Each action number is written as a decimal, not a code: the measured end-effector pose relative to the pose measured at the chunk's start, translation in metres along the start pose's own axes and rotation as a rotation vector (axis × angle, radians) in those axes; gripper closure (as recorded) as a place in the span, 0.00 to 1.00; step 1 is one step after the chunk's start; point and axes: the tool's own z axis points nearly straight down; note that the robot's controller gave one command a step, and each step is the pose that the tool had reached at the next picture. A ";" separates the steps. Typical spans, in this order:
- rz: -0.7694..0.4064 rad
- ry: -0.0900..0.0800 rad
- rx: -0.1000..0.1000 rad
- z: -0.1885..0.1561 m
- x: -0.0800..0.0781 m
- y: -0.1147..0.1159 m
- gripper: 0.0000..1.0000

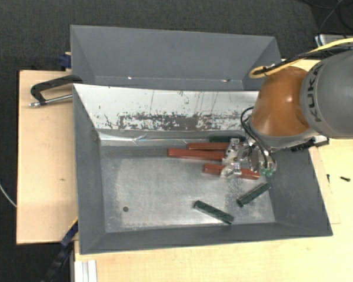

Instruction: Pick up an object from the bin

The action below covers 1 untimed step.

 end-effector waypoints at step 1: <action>0.074 -0.005 -0.001 -0.121 0.011 -0.008 1.00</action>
Offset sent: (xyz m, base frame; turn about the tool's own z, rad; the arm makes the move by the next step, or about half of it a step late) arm 0.0000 0.0000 0.0000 0.0000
